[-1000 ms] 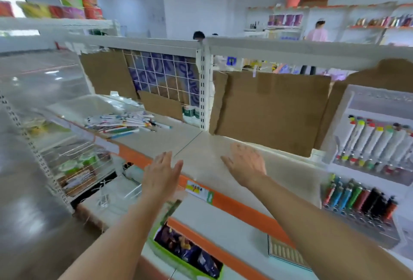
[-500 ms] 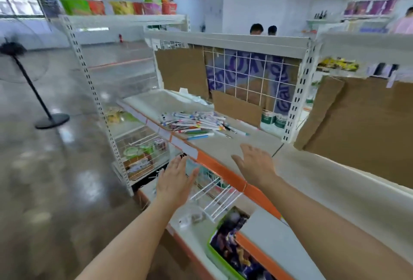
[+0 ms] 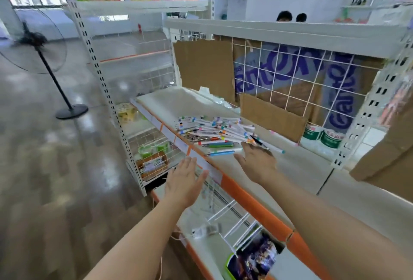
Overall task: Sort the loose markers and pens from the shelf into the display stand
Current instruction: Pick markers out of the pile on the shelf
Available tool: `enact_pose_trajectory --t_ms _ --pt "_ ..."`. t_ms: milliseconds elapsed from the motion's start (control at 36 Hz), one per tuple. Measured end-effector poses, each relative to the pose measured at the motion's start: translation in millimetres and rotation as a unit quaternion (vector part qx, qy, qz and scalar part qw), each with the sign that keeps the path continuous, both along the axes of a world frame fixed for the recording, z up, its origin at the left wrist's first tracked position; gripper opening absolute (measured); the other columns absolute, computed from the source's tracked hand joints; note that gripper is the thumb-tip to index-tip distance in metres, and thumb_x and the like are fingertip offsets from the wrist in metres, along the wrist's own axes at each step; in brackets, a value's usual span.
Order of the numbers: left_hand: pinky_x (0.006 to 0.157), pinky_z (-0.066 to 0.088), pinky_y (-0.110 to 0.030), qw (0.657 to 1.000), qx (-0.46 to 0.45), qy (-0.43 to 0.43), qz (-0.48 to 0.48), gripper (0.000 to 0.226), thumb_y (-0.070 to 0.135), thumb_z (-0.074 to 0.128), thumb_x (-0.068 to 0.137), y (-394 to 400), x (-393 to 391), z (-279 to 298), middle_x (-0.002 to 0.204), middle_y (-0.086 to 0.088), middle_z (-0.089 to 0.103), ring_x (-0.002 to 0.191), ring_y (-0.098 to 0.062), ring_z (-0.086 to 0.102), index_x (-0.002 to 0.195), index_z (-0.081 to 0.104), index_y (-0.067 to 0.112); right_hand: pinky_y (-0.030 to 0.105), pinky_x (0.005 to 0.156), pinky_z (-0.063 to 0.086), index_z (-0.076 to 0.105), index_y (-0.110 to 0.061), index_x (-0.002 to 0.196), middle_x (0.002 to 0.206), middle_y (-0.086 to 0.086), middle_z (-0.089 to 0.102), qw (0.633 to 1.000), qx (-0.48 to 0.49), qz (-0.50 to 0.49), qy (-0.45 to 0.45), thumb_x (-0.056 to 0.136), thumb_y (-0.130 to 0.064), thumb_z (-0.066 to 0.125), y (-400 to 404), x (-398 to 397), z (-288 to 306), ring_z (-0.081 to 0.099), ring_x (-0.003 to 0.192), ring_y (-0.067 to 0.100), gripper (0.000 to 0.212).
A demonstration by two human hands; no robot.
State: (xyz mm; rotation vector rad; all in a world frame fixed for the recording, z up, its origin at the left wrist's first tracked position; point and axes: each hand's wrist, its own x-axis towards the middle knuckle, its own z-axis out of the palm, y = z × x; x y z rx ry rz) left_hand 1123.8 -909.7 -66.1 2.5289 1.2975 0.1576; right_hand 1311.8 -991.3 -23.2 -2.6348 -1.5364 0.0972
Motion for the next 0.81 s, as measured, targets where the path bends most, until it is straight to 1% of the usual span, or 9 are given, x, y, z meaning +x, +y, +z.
enact_pose_trajectory --t_ms 56,167,361,444,556,611,667,750,806 --pt "0.118 0.008 -0.039 1.0 -0.003 0.005 0.002 0.067 0.058 0.019 0.097 14.3 10.5 0.4 0.16 0.004 0.007 0.147 -0.013 0.005 0.152 0.012 0.022 0.035 0.099 0.036 0.028 -0.018 0.146 0.143 0.009 0.044 1.0 -0.005 0.013 -0.005 0.101 -0.047 0.028 14.7 8.0 -0.4 0.043 0.128 0.027 0.054" --pt "0.119 0.009 -0.04 1.0 -0.008 0.005 0.009 0.068 0.058 0.019 0.097 40.8 29.8 -0.7 0.16 0.003 0.007 0.147 -0.013 0.005 0.153 0.011 0.02 0.035 0.095 0.039 0.037 -0.016 0.14 0.14 0.006 0.047 0.999 -0.014 0.047 -0.001 0.101 -0.043 0.033 46.6 28.1 -10.0 0.046 0.125 0.026 0.048" --pt "0.118 0.014 -0.039 1.0 -0.024 0.011 -0.005 0.069 0.058 0.02 0.097 73.5 52.1 -11.6 0.159 0.0 0.013 0.146 -0.015 0.01 0.152 0.015 0.017 0.034 0.098 0.034 0.046 -0.02 0.135 0.134 0.003 0.049 0.994 -0.024 0.105 0.0 0.099 -0.033 0.045 86.0 50.2 -33.2 0.041 0.126 0.023 0.038" --pt "0.115 0.021 -0.037 1.0 -0.017 -0.008 -0.017 0.062 0.053 0.028 0.098 83.9 61.3 -12.6 0.156 -0.001 0.025 0.143 -0.018 0.02 0.15 0.023 0.018 0.035 0.098 0.034 0.054 -0.022 0.126 0.128 0.001 0.055 0.991 -0.019 0.129 -0.014 0.096 -0.029 0.05 98.4 52.5 -38.3 0.043 0.121 0.022 0.031" --pt "0.103 0.033 -0.035 0.999 0.007 -0.011 -0.039 0.049 0.038 0.039 0.099 96.5 73.9 -11.0 0.138 -0.005 0.045 0.128 -0.023 0.039 0.142 0.036 0.016 0.033 0.091 0.032 0.059 -0.02 0.113 0.117 0.003 0.059 0.989 -0.032 0.14 -0.025 0.095 -0.027 0.052 109.5 52.2 -41.1 0.045 0.115 0.023 0.02" --pt "0.097 0.039 -0.037 0.998 0.019 -0.013 -0.053 0.043 0.03 0.042 0.098 103.1 80.7 -10.4 0.131 -0.005 0.049 0.122 -0.024 0.043 0.138 0.042 0.018 0.032 0.089 0.031 0.06 -0.021 0.108 0.114 0.003 0.06 0.989 -0.037 0.145 -0.015 0.095 -0.029 0.053 114.2 53.6 -42.5 0.045 0.113 0.023 0.017" --pt "0.094 0.041 -0.038 0.997 0.019 -0.02 -0.071 0.038 0.023 0.044 0.096 108.2 87.7 -10.4 0.128 -0.005 0.051 0.119 -0.025 0.045 0.134 0.048 0.02 0.033 0.088 0.029 0.06 -0.021 0.106 0.113 0.003 0.059 0.988 -0.046 0.15 -0.006 0.094 -0.03 0.054 118.7 55.0 -41.3 0.045 0.113 0.023 0.015" --pt "0.092 0.043 -0.037 0.994 0.003 -0.006 -0.112 0.034 0.023 0.047 0.096 111.7 99.2 -11.7 0.125 -0.004 0.054 0.116 -0.026 0.048 0.129 0.055 0.024 0.033 0.085 0.029 0.058 -0.02 0.104 0.11 0.005 0.059 0.985 -0.076 0.153 0.003 0.091 -0.025 0.058 123.4 56.1 -40.2 0.047 0.11 0.024 0.014" --pt "0.086 0.045 -0.035 0.991 -0.012 0.008 -0.13 0.029 0.025 0.05 0.094 110.6 106.3 -11.9 0.12 -0.003 0.058 0.111 -0.025 0.052 0.121 0.059 0.026 0.033 0.084 0.03 0.057 -0.018 0.104 0.109 0.008 0.059 0.984 -0.089 0.156 0.003 0.09 -0.02 0.058 124.6 54.1 -41.4 0.049 0.108 0.026 0.014"
